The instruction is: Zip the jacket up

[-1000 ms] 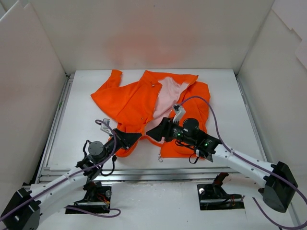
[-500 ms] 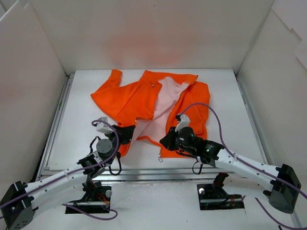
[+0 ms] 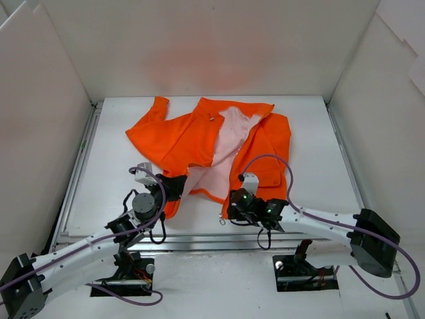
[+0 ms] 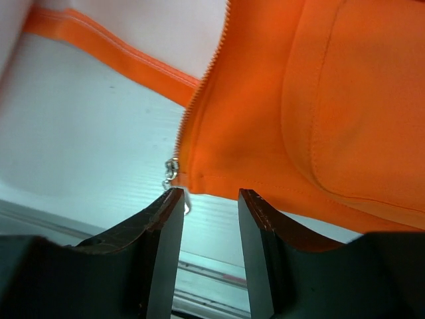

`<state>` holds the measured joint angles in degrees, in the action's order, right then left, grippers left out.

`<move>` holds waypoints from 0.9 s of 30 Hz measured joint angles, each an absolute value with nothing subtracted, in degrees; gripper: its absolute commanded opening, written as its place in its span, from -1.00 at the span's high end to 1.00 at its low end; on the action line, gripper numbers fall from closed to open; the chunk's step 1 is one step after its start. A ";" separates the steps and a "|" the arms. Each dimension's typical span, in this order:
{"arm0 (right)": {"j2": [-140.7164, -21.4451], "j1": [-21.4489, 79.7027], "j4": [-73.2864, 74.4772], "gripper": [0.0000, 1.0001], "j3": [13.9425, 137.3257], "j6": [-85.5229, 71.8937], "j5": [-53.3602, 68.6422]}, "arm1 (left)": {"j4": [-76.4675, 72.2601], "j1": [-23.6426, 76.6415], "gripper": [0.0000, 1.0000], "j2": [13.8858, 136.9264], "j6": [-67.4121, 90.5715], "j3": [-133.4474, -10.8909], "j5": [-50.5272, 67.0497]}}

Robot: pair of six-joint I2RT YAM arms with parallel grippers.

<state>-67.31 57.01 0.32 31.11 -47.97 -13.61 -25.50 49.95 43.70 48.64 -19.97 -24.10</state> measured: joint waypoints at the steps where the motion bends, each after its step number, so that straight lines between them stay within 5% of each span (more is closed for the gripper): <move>1: -68.93 57.43 0.95 0.21 31.62 -48.03 -14.33 | -25.47 49.93 1.00 43.72 48.47 -19.97 -23.55; 27: -87.61 64.84 7.84 0.12 41.71 -50.94 -26.09 | -25.50 47.44 1.00 43.20 46.68 -19.97 -15.59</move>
<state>-87.61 64.84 7.84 41.71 -50.94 -26.09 -25.50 47.44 43.20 46.68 -19.97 -15.59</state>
